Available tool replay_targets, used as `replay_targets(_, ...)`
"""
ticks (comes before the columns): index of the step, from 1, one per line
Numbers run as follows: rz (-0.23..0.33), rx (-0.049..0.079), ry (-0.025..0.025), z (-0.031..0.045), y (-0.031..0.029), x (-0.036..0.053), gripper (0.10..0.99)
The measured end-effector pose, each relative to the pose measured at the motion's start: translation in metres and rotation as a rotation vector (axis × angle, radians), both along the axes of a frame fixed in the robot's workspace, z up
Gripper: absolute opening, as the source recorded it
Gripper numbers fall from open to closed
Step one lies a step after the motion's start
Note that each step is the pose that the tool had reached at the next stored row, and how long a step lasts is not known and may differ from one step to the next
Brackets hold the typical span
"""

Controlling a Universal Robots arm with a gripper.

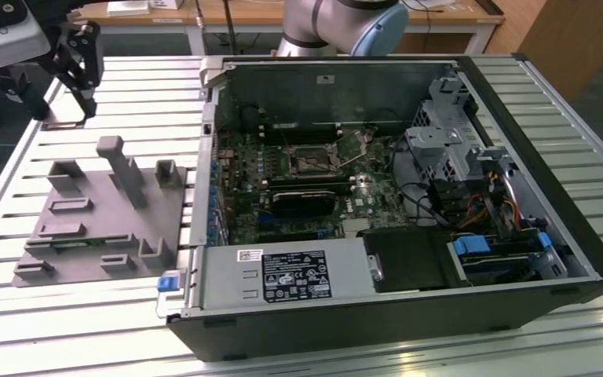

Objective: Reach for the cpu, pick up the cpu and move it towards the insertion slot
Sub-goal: 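Pick up the cpu and move it towards the insertion slot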

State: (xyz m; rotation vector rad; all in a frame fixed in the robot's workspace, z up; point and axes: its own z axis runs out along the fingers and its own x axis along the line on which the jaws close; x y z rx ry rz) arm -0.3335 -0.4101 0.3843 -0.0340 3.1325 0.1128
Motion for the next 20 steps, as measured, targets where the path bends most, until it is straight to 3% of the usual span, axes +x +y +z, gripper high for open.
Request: replay_targets(20,0.0,0.0,-0.0014,-0.0005,0.0,0.0496,0.541)
